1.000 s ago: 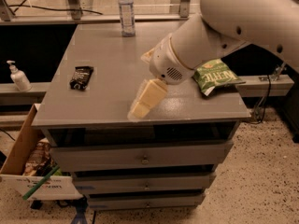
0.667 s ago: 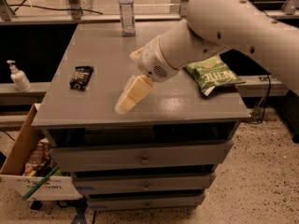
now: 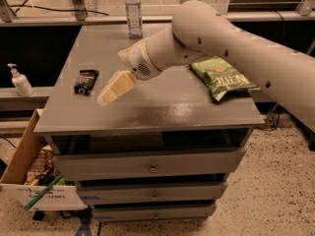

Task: Pick rxbar chocolate

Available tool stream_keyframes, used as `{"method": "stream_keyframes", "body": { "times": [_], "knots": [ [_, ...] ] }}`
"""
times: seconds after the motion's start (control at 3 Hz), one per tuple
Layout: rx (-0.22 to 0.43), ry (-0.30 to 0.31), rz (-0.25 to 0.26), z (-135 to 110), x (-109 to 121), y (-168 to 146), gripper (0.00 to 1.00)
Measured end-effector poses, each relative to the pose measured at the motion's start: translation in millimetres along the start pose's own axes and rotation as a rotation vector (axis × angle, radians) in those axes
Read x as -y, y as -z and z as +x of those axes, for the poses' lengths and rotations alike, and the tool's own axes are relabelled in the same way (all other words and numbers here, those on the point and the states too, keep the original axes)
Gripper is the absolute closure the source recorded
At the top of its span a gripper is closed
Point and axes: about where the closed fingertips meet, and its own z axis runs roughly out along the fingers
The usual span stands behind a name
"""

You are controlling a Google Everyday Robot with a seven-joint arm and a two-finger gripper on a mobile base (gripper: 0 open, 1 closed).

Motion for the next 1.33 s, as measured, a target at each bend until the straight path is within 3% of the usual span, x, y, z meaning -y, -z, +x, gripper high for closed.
{"method": "stream_keyframes", "body": {
  "times": [0.67, 1.33],
  "knots": [
    [0.089, 0.017, -0.040, -43, 8, -70, 0.00],
    [0.098, 0.051, -0.086, -52, 19, -138, 0.00]
  ]
}}
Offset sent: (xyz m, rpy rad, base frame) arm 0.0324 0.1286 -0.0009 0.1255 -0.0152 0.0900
